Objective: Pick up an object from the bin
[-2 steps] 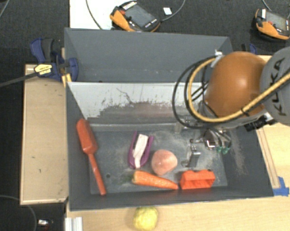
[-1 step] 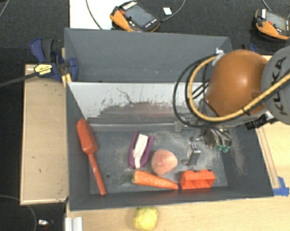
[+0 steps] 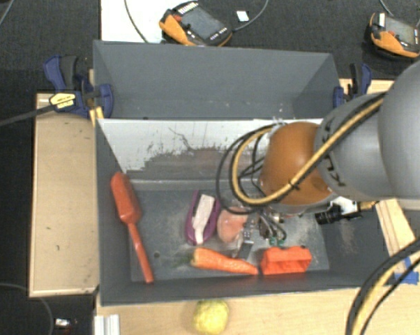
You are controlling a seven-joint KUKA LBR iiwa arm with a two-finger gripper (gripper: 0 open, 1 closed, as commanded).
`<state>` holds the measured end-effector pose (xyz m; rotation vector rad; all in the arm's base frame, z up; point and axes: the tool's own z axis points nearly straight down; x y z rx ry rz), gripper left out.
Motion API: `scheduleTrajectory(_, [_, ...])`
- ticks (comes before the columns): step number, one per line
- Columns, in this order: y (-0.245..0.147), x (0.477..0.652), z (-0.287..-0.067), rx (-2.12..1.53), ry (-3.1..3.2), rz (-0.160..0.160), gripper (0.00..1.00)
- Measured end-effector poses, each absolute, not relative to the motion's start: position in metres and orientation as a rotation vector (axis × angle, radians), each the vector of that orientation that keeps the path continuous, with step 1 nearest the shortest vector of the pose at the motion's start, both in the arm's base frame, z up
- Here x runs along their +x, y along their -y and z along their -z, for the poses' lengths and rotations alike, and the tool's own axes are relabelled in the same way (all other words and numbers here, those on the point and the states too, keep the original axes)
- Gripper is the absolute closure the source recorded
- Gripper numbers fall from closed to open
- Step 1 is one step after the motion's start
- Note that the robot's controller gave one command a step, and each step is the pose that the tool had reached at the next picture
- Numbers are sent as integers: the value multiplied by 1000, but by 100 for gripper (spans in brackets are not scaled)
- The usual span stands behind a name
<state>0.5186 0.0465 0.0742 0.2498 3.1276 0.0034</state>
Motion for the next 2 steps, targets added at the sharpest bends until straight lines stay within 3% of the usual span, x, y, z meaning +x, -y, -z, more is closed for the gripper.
scheduleTrajectory(1, [-52,514,-144,187,-3123,-4,0])
scheduleTrajectory(2, [-65,507,-100,328,-3133,-1,0])
